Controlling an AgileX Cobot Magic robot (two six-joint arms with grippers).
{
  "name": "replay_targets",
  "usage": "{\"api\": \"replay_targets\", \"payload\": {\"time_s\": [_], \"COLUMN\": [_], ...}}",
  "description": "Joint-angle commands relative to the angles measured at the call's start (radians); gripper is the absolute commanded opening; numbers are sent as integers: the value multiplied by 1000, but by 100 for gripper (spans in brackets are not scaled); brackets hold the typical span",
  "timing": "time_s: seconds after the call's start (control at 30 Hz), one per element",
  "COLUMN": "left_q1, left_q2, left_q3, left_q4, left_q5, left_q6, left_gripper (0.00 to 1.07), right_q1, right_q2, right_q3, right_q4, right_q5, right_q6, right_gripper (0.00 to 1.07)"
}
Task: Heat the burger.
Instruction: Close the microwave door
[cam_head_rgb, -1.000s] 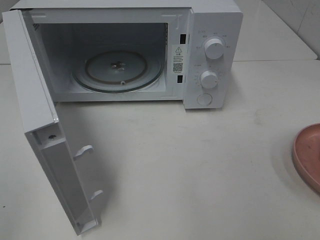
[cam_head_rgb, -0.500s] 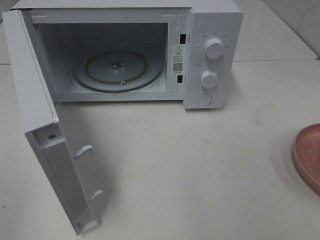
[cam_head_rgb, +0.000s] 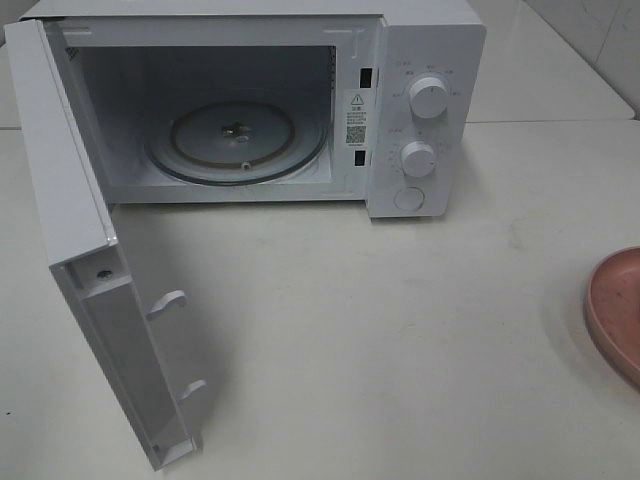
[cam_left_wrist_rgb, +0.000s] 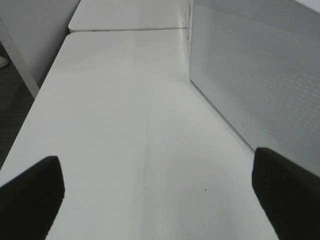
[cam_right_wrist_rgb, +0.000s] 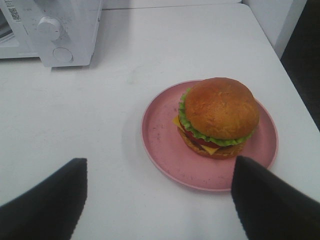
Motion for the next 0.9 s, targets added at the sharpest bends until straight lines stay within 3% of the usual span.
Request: {"api": "replay_targets", "payload": {"time_s": [0.03,0.07,0.13,0.17,0.2,0.27,0.3,0.33,0.37,0.4,0.47,0.5,0.53,0.73,0.83,0.9], "left_q1": [1,1,1,1,1,1,1,1,1,1,1,1,1,1,1,1], "left_q2": [53,92,114,155,155,221,221,267,267,321,349,404,426,544,610,623], "left_q3": [-16,-15,-15,-15,-15,-13,-13,-9,-9,-7,-7,-7,-7,24,101,120], "left_q4": [1,1,1,1,1,7,7,7,7,7,7,7,7,8,7,7], "left_q5": [-48,-72,-83,-122,-122,-190,-190,-240,-240,-292,-316,-352,-369,-518,-741,-789], "left_q6": [-5,-1,-1,-1,-1,-1,-1,-3,-3,-3,-3,-3,-3,-3,-3,-3], "left_gripper": [85,76,72,62,62,47,47,38,38,26,21,7,0,0,0,0], "right_q1": [-5,-5,-5,-5,-5,-5,-5,-5,-5,-5,-5,-5,-5,-5,-5,-5], "right_q2": [-27,-27,-27,-27,-27,-27,-27,-27,-27,-27,-27,-27,-27,-27,-27,-27], "right_q3": [0,0,0,0,0,0,0,0,0,0,0,0,0,0,0,0], "right_q4": [1,1,1,1,1,1,1,1,1,1,1,1,1,1,1,1], "right_q5": [-8,-8,-8,-8,-8,-8,-8,-8,-8,-8,-8,-8,-8,-8,-8,-8], "right_q6": [-12,-12,-11,-11,-11,-10,-10,-10,-10,-10,-10,-10,-10,-10,-10,-10], "right_gripper": [76,76,76,76,76,76,76,76,76,76,76,76,76,76,76,76]}}
